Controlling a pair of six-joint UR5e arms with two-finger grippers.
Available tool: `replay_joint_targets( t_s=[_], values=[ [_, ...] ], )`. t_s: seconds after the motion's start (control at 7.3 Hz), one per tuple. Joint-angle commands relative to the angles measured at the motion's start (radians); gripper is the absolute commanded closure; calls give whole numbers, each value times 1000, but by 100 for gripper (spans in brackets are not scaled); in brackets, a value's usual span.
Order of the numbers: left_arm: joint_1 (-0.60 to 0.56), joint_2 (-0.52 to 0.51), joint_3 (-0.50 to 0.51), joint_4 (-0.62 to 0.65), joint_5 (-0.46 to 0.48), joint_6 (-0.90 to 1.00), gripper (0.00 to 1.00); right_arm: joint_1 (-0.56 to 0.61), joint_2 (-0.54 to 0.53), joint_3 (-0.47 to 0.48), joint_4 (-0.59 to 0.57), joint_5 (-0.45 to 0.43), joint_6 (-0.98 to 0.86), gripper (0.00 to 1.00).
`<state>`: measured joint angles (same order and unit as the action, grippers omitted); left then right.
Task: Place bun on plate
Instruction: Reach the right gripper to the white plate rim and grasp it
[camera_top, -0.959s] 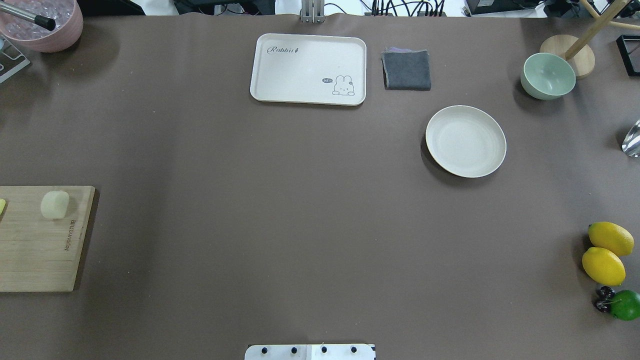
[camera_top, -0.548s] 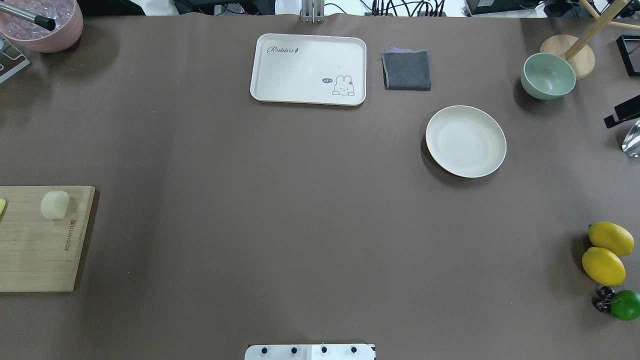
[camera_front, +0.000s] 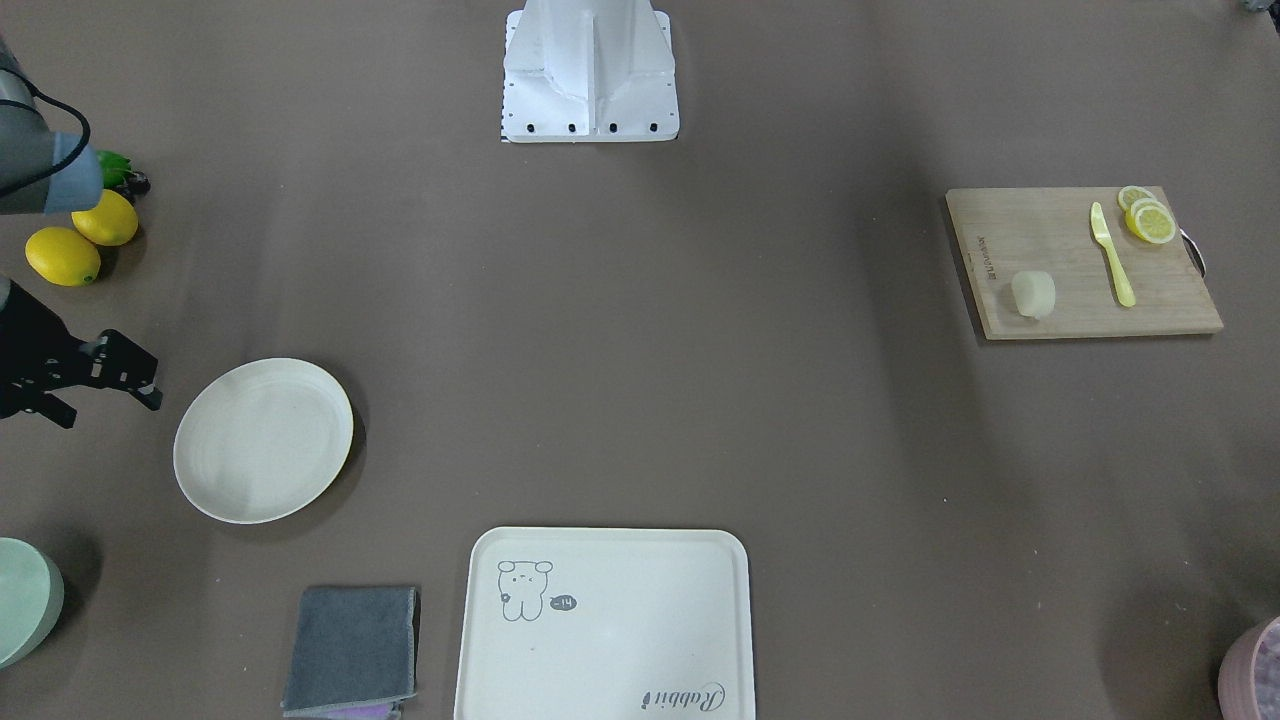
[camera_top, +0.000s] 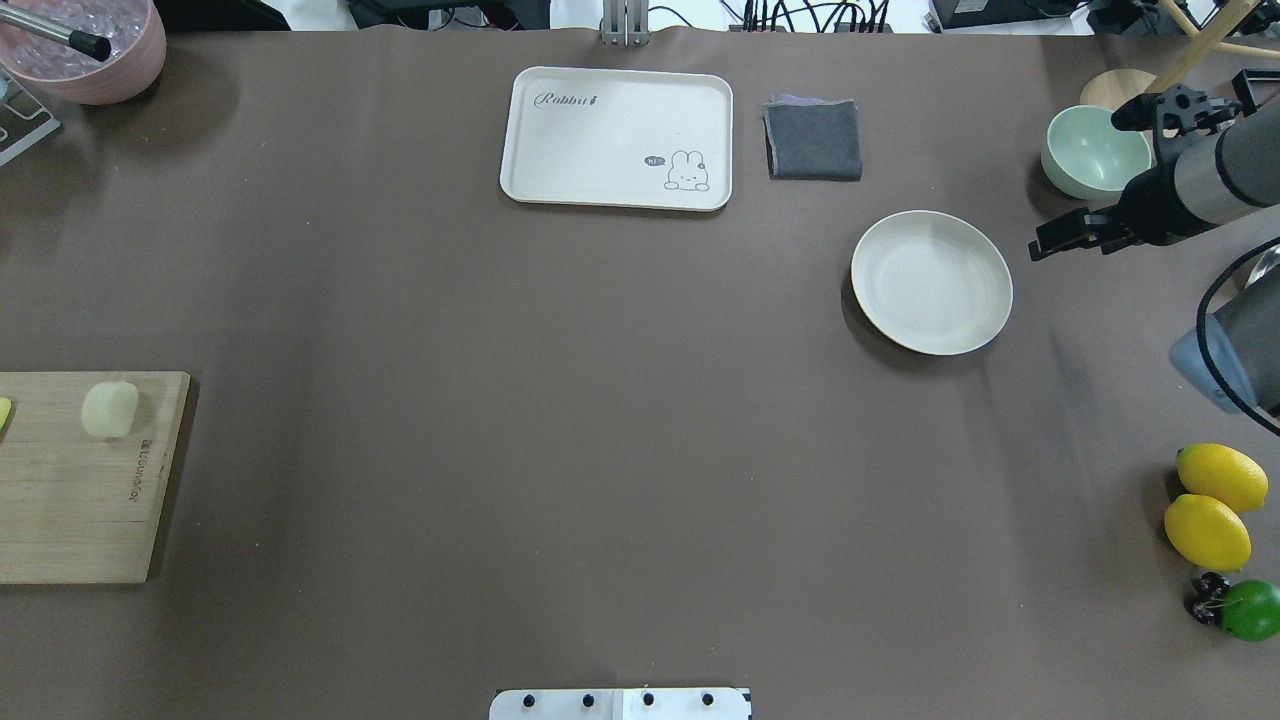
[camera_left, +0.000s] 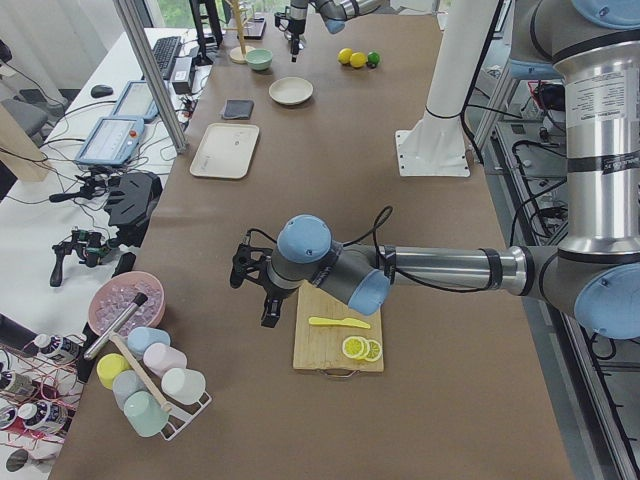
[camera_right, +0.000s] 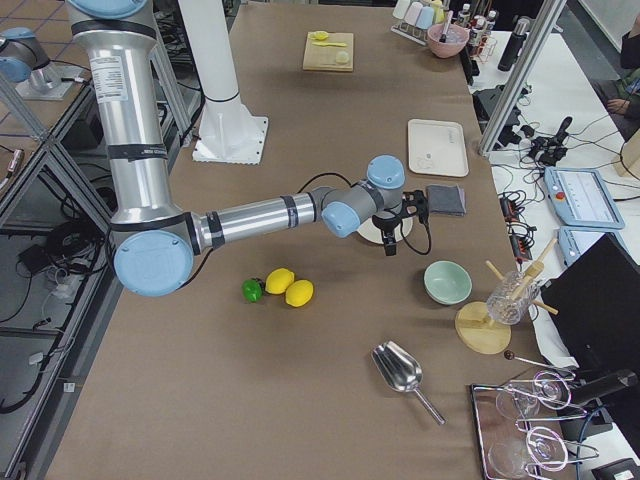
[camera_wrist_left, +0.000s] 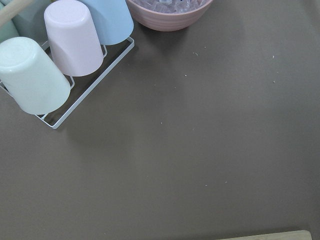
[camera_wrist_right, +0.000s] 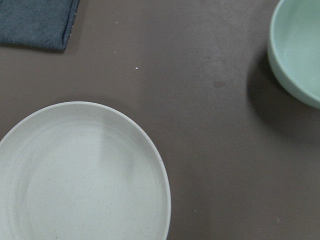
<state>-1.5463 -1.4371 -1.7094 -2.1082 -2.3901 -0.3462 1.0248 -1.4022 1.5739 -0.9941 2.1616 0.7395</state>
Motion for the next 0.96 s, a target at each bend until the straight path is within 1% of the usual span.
replay_joint_targets(
  t_s=[0.0, 0.27, 0.41, 0.55, 0.68, 0.82],
  values=[
    [0, 1, 2, -3, 0, -2, 2, -107, 9, -55, 69, -80, 101, 0],
    [0, 0, 2, -3, 0, -2, 2, -121, 3, -69, 69, -92, 115, 0],
    [0, 0, 1, -3, 0, 0, 2, -121, 3, -71, 68, -94, 119, 9],
    [2, -2, -2, -3, 0, -3, 2, -121, 6, -71, 68, -94, 144, 49],
    [0, -2, -3, -3, 0, -4, 2, -123, 8, -74, 68, -97, 147, 99],
    [2, -5, -4, -3, 0, -4, 2, -123, 9, -84, 68, -123, 147, 100]
  ],
)
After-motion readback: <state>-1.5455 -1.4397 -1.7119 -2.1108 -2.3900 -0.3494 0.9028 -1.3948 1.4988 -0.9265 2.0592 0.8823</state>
